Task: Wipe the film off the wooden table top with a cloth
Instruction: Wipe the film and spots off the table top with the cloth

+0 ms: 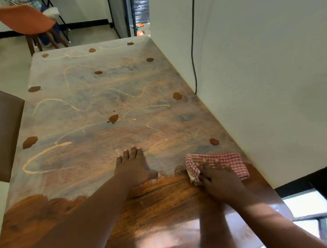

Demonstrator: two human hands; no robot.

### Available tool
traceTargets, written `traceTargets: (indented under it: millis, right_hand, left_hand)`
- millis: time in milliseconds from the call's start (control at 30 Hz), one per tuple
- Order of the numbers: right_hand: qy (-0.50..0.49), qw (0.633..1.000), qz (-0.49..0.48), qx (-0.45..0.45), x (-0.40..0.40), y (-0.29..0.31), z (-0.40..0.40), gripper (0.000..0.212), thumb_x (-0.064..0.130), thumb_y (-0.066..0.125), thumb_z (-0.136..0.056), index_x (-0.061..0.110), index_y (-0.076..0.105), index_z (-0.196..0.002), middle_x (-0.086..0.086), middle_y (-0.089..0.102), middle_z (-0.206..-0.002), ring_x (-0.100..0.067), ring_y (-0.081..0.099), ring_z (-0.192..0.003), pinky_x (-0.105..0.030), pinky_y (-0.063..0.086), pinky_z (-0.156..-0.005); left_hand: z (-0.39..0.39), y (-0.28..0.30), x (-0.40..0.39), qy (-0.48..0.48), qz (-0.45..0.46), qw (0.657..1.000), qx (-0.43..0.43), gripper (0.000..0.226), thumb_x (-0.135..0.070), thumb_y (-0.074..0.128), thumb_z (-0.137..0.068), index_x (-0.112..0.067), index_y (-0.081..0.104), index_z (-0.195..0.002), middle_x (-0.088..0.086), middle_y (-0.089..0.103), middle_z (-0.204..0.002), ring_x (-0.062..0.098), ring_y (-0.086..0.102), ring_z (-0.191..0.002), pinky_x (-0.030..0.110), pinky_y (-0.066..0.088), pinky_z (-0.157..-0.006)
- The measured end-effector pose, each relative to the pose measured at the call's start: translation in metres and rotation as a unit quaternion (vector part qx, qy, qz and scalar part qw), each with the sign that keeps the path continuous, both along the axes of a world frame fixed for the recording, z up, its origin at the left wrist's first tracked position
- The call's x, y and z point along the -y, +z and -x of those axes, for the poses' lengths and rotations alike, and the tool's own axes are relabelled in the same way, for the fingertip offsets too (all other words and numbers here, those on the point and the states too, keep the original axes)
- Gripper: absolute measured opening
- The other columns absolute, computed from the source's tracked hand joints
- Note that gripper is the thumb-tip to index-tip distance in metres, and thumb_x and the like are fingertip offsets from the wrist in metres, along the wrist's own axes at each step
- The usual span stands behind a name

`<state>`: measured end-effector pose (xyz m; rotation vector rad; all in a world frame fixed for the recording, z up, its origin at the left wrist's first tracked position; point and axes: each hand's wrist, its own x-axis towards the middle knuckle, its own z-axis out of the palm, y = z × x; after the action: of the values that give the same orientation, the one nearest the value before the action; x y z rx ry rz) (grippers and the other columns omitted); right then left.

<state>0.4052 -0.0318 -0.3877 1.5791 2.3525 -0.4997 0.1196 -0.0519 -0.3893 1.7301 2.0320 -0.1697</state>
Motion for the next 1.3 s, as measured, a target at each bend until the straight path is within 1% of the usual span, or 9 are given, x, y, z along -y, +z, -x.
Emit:
traceTargets:
  millis: [200, 433, 567, 633, 800, 933, 1033, 1133, 1300]
  right_hand:
    - [0.004, 1.0, 0.007, -0.006, 0.021, -0.001, -0.065, 0.046, 0.054, 0.025, -0.098, 0.053, 0.018, -0.144, 0.02, 0.019, -0.155, -0.016, 0.012, -0.145, -0.036, 0.014, -0.114]
    - [-0.082, 0.996, -0.039, 0.01, -0.023, 0.002, -0.028, 0.049, 0.043, 0.026, -0.099, 0.032, 0.027, -0.147, 0.002, 0.029, -0.154, -0.034, 0.041, -0.129, -0.044, 0.035, -0.102]
    - [-0.088, 0.995, -0.039, 0.03, -0.003, -0.005, -0.042, 0.051, 0.036, 0.022, -0.099, 0.029, 0.02, -0.149, -0.002, 0.025, -0.156, -0.035, 0.047, -0.124, -0.044, 0.044, -0.093]
    - [-0.107, 0.991, -0.067, 0.045, 0.002, 0.0, -0.053, 0.049, 0.029, 0.022, -0.098, 0.022, 0.025, -0.147, -0.007, 0.035, -0.15, -0.031, 0.055, -0.113, -0.04, 0.049, -0.083]
    - [-0.224, 0.972, -0.058, 0.039, -0.038, 0.013, -0.033, 0.041, 0.026, 0.032, -0.095, 0.014, 0.052, -0.129, -0.008, 0.055, -0.129, -0.025, 0.055, -0.113, -0.035, 0.046, -0.082]
    - [-0.177, 0.981, -0.067, 0.051, -0.052, 0.015, -0.024, 0.039, 0.024, 0.033, -0.097, 0.01, 0.051, -0.13, -0.012, 0.055, -0.131, -0.025, 0.054, -0.116, -0.036, 0.048, -0.085]
    - [-0.157, 0.982, -0.059, 0.083, -0.036, 0.013, -0.039, 0.038, 0.022, 0.029, -0.098, 0.015, 0.051, -0.128, -0.01, 0.056, -0.13, -0.023, 0.058, -0.111, -0.033, 0.046, -0.074]
    - [-0.174, 0.981, -0.055, 0.071, -0.028, 0.012, -0.049, 0.031, 0.021, 0.031, -0.097, 0.019, 0.06, -0.108, -0.003, 0.064, -0.113, -0.02, 0.063, -0.096, -0.029, 0.04, -0.063]
    - [-0.2, 0.976, -0.047, 0.073, -0.067, 0.016, -0.022, 0.032, 0.016, 0.036, -0.098, 0.01, 0.061, -0.117, -0.009, 0.063, -0.12, -0.023, 0.06, -0.107, -0.031, 0.047, -0.08]
  left_hand:
    - [-0.011, 0.008, -0.007, -0.014, 0.002, 0.999, -0.039, 0.11, -0.075, 0.048, -0.076, -0.012, 0.0, -0.152, 0.011, -0.007, -0.16, 0.031, -0.005, -0.146, 0.05, 0.002, -0.117]
    - [-0.028, 0.007, -0.021, -0.019, 0.011, 0.997, -0.074, 0.111, -0.083, 0.038, -0.076, -0.013, -0.002, -0.153, 0.009, -0.007, -0.161, 0.03, -0.006, -0.147, 0.05, -0.002, -0.118]
    - [-0.036, 0.0, -0.034, -0.021, 0.006, 0.997, -0.079, 0.116, -0.088, 0.035, -0.072, -0.013, -0.002, -0.153, 0.007, -0.006, -0.161, 0.029, -0.007, -0.147, 0.05, -0.004, -0.117]
    - [-0.043, -0.002, -0.041, -0.025, 0.003, 0.996, -0.082, 0.118, -0.09, 0.033, -0.07, -0.014, -0.002, -0.153, 0.006, -0.006, -0.161, 0.028, -0.007, -0.147, 0.05, -0.004, -0.117]
    - [-0.057, -0.003, -0.055, -0.04, 0.0, 0.995, -0.096, 0.12, -0.093, 0.03, -0.067, -0.016, -0.005, -0.153, 0.005, -0.007, -0.161, 0.027, -0.008, -0.147, 0.05, -0.005, -0.116]
    - [-0.065, -0.004, -0.066, -0.039, -0.004, 0.995, -0.094, 0.119, -0.091, 0.034, -0.068, -0.016, -0.003, -0.153, 0.006, -0.007, -0.161, 0.029, -0.008, -0.147, 0.053, -0.003, -0.116]
    - [-0.072, -0.002, -0.071, -0.028, -0.009, 0.996, -0.088, 0.119, -0.087, 0.041, -0.068, -0.014, -0.001, -0.152, 0.008, -0.004, -0.161, 0.031, -0.006, -0.147, 0.054, -0.001, -0.116]
    - [-0.074, 0.0, -0.075, -0.019, -0.007, 0.997, -0.075, 0.12, -0.085, 0.046, -0.067, -0.013, 0.0, -0.152, 0.009, -0.003, -0.161, 0.032, -0.005, -0.146, 0.054, 0.0, -0.116]
    - [-0.073, 0.001, -0.074, -0.009, 0.019, 0.998, -0.059, 0.12, -0.085, 0.046, -0.069, -0.014, -0.005, -0.152, 0.007, -0.009, -0.161, 0.032, -0.01, -0.146, 0.056, -0.002, -0.115]
